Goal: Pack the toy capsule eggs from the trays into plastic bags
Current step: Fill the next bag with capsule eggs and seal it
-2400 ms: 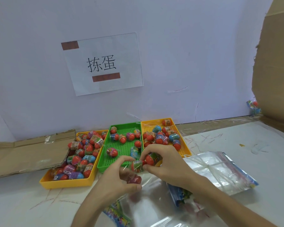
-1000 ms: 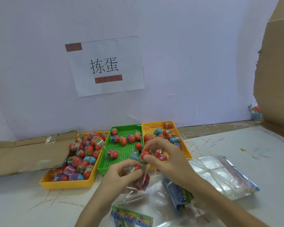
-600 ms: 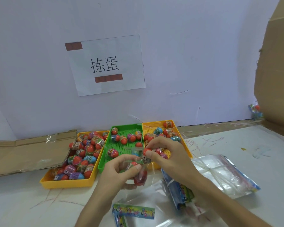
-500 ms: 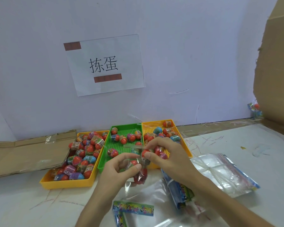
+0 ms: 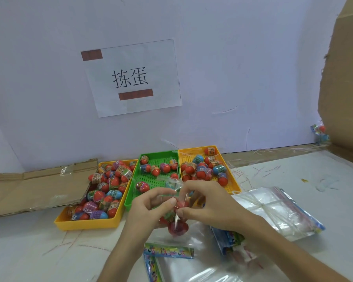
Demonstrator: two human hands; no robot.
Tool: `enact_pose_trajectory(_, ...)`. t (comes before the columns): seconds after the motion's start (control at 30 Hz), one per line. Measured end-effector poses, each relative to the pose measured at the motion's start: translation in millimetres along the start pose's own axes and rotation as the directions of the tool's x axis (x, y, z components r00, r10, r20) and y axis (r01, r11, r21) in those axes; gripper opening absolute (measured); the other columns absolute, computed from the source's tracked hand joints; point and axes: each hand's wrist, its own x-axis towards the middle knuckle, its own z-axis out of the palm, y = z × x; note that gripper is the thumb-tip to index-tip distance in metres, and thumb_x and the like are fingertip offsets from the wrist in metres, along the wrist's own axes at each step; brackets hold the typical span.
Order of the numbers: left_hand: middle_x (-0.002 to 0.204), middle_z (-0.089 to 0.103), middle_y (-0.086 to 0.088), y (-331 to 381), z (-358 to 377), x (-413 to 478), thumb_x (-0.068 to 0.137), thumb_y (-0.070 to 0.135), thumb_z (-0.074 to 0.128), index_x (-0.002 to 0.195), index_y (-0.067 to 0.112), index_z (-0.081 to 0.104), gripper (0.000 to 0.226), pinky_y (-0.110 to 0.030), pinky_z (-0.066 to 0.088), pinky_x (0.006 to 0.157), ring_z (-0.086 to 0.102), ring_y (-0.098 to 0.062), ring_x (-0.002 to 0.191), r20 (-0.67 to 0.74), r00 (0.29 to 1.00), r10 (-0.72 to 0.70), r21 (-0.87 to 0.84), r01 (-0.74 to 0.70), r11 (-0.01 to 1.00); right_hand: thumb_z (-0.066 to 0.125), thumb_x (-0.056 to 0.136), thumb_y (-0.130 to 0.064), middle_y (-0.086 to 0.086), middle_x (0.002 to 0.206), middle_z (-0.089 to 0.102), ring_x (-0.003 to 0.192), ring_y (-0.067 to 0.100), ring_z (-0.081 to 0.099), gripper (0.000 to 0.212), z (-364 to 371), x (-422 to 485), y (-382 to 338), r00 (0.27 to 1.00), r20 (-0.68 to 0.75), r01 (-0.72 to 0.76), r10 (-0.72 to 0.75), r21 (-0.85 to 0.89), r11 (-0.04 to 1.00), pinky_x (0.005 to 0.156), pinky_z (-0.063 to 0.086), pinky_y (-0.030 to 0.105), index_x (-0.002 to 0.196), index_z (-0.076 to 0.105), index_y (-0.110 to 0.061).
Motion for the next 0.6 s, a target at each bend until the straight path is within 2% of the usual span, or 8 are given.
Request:
enact_pose_trajectory(0.1, 0.101, 0.079, 0.001, -0.4, 0.0, 0.5, 0.086, 0.029, 0.075, 0.1, 0.029, 0.078, 0.014, -0.035, 0.062, 0.075, 0.075, -0.018, 0.095, 0.024, 1.0, 0.01, -0.004, -0.01, 1.0, 0.081, 0.083, -0.028, -0.01, 0.073, 0.067, 0.062, 0.01, 0.067, 0.014, 1.4, -0.4, -0.1, 0.999, -0.05, 0.014, -0.014, 0.003, 1.0, 0.056, 0.05, 0.021, 0.085, 0.066, -0.026)
enact_pose_trajectory(0.2, 0.104, 0.078, 0.0, -0.3, -1.1, 0.6, 0.073, 0.042, 0.076, 0.105, 0.026, 0.076, 0.036, -0.04, 0.063, 0.081, 0.074, -0.018, 0.098, 0.048, 0.999, -0.021, -0.029, 0.022, 0.999, 0.079, 0.084, -0.019, -0.007, 0.082, 0.067, 0.065, 0.016, 0.064, 0.012, 1.7, 1.3, 0.0, 0.988, -0.149, 0.037, -0.033, 0.028, 0.999, 0.059, 0.055, 0.035, 0.078, 0.07, -0.024)
enact_pose_trajectory(0.23, 0.103, 0.077, -0.003, -0.6, -1.2, 1.0, 0.074, 0.04, 0.077, 0.108, 0.023, 0.075, 0.038, -0.039, 0.064, 0.08, 0.074, -0.021, 0.097, 0.064, 0.997, -0.045, -0.023, 0.047, 0.999, 0.079, 0.084, -0.016, -0.006, 0.086, 0.067, 0.066, 0.017, 0.064, 0.015, 1.4, 2.1, -0.6, 0.983, -0.183, 0.038, -0.028, 0.05, 0.998, 0.061, 0.056, 0.039, 0.076, 0.07, -0.025)
enact_pose_trajectory(0.3, 0.097, 0.077, -0.004, -0.9, -0.4, 1.1, 0.084, 0.029, 0.077, 0.109, 0.021, 0.074, 0.027, -0.039, 0.064, 0.08, 0.075, -0.021, 0.092, 0.092, 0.993, -0.079, 0.018, 0.077, 0.997, 0.078, 0.085, -0.015, -0.009, 0.09, 0.067, 0.067, 0.018, 0.064, 0.018, 0.5, 2.8, -1.1, 0.976, -0.216, 0.037, -0.021, 0.072, 0.997, 0.062, 0.057, 0.041, 0.076, 0.07, -0.029)
enact_pose_trajectory(0.4, 0.088, 0.077, -0.004, -2.1, 1.0, 1.1, 0.091, 0.016, 0.074, 0.103, 0.019, 0.075, 0.013, -0.041, 0.064, 0.075, 0.072, -0.016, 0.076, 0.048, 0.998, -0.046, 0.045, 0.044, 0.998, 0.076, 0.087, -0.019, -0.016, 0.099, 0.067, 0.068, 0.016, 0.068, 0.016, 0.4, 2.1, -0.5, 0.972, -0.237, 0.011, 0.005, 0.067, 0.998, 0.062, 0.059, 0.038, 0.094, 0.069, -0.031)
enact_pose_trajectory(0.5, 0.09, 0.076, -0.007, -1.1, 0.9, 0.7, 0.091, 0.01, 0.073, 0.098, 0.013, 0.074, 0.008, -0.038, 0.063, 0.069, 0.07, -0.018, 0.074, -0.01, 1.0, 0.017, 0.013, -0.017, 1.0, 0.079, 0.085, -0.026, -0.018, 0.117, 0.062, 0.079, 0.014, 0.073, 0.045, -0.8, 4.3, -2.9, 0.954, -0.28, -0.063, 0.11, 0.171, 0.983, 0.07, 0.061, 0.035, 0.117, 0.051, -0.04)
enact_pose_trajectory(0.6, 0.095, 0.077, -0.01, -0.1, -0.5, 0.9, 0.087, 0.003, 0.074, 0.093, 0.009, 0.073, 0.008, -0.042, 0.063, 0.069, 0.073, -0.026, 0.08, -0.095, 0.994, 0.05, -0.068, -0.057, 0.996, 0.085, 0.077, -0.034, -0.024, 0.117, 0.06, 0.094, 0.006, 0.072, 0.065, -3.6, 5.3, -6.8, 0.968, -0.167, -0.129, 0.187, 0.31, 0.942, 0.075, 0.058, 0.023, 0.125, 0.043, -0.048)
